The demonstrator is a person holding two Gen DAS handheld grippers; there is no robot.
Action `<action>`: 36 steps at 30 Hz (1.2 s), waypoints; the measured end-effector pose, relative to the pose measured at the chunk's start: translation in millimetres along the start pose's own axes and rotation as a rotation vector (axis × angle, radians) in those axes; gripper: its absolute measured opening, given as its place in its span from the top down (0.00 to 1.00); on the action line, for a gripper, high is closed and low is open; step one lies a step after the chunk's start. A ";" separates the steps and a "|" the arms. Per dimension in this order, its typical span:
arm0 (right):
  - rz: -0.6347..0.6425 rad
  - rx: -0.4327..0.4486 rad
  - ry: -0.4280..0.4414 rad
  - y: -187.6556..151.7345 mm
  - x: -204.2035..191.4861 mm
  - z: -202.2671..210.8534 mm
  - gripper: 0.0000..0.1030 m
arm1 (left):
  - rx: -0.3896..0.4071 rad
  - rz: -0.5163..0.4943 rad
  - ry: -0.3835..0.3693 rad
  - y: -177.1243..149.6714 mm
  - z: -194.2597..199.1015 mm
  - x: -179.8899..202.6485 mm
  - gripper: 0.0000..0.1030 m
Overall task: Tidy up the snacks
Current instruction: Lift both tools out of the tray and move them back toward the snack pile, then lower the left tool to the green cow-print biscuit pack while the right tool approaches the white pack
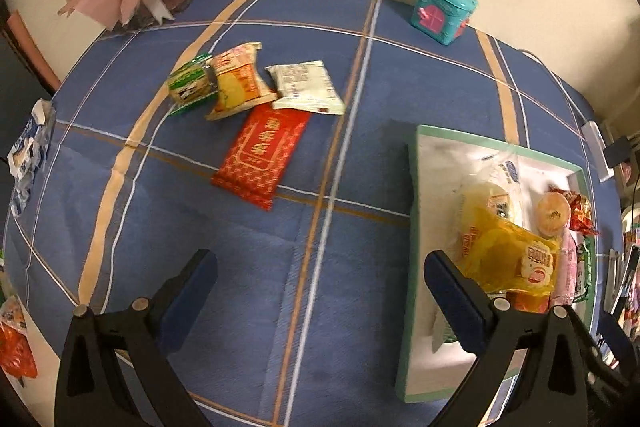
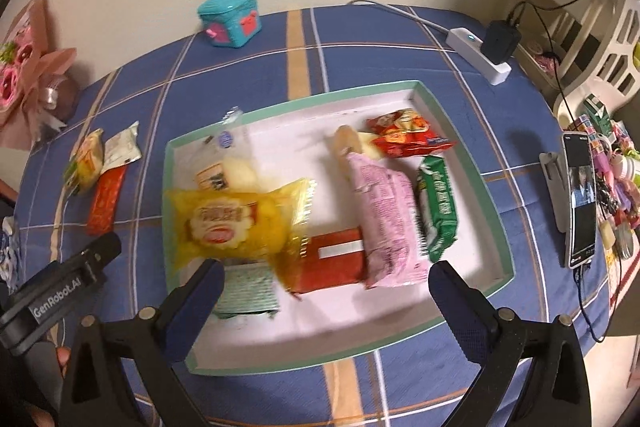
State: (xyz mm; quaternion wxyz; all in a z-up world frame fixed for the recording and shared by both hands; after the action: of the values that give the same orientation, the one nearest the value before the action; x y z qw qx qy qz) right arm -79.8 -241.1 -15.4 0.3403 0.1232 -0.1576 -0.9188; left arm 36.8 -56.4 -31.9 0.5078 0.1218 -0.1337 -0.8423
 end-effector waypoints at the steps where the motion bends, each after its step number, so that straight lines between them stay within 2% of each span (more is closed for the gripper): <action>1: 0.011 0.000 0.000 -1.8 -5.1 0.7 0.00 | -0.005 0.016 0.004 -0.4 -0.5 -6.0 0.00; 6: 0.050 0.005 0.014 -6.9 -25.2 3.3 0.00 | -0.015 0.080 0.039 -1.3 -1.6 -39.0 0.00; 19: 0.129 0.003 0.079 -23.6 -84.7 4.4 0.00 | -0.028 0.270 0.075 -13.5 -7.7 -122.5 0.00; 26: 0.185 0.005 0.121 -32.9 -116.3 0.5 0.00 | -0.032 0.303 0.090 -14.9 -10.0 -139.1 0.00; 36: 0.221 -0.008 0.179 -35.5 -147.0 -12.3 0.00 | -0.006 0.289 0.094 -12.4 -12.2 -147.5 0.00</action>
State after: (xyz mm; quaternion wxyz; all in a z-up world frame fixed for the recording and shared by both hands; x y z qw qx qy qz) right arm 12.0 -120.5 -22.4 0.4528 0.1852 -0.1356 -0.8616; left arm 97.8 78.9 -37.4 0.6298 0.1390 -0.1232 -0.7542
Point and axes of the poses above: each gripper's, at about its wrist camera, not at the fingertips, and z roughly against the way its jaws point, x to its right, y to its top, the point moved 1 cm from there along -z, roughly the way its jaws point, and after that the axes turned 14 degrees about -z, right-handed, at the moved point
